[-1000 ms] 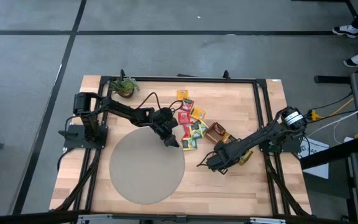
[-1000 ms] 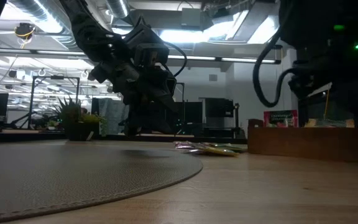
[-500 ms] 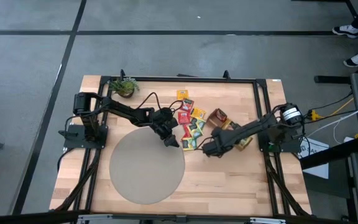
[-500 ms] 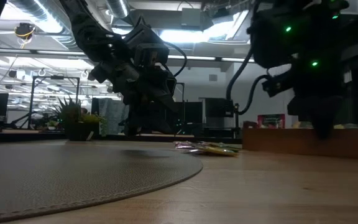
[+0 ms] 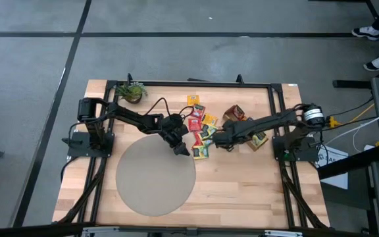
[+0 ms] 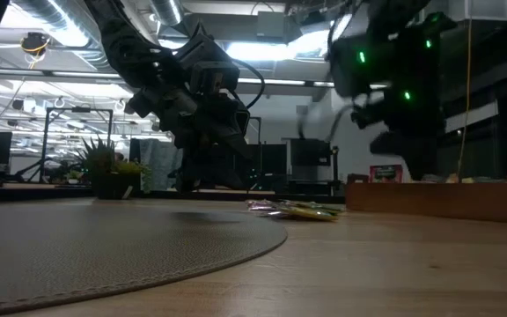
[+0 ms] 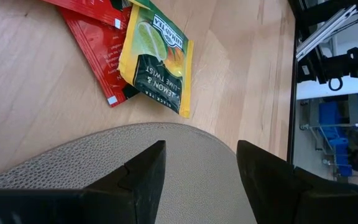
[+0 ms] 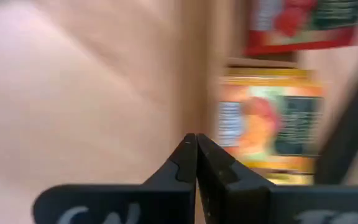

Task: Pick & Place Tea
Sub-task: Put the yellow tea bag into the bottom section of the wooden organizer

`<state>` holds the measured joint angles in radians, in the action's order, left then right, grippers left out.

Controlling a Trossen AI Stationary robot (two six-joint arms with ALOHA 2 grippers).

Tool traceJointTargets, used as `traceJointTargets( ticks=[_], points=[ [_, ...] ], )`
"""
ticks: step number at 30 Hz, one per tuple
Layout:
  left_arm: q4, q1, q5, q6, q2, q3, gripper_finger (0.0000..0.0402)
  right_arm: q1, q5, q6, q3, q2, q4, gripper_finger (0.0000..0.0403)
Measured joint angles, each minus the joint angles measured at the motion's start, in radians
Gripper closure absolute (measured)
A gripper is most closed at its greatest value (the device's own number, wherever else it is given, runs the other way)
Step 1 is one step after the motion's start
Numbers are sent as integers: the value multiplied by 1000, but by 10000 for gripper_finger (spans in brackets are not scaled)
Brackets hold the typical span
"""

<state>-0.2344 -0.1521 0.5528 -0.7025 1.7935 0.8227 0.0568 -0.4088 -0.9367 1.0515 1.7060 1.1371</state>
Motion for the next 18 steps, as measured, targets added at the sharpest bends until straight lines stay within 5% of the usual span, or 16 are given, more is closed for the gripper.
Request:
traceJointTargets(
  ticks=[5, 18],
  points=[
    [0, 0, 1, 0, 0, 0, 208, 10, 208, -41, 0, -120, -150, 397],
    [-66, 2, -55, -8, 0, 0, 208, 88, 257, -154, 1, -121, -551, 399]
  ],
)
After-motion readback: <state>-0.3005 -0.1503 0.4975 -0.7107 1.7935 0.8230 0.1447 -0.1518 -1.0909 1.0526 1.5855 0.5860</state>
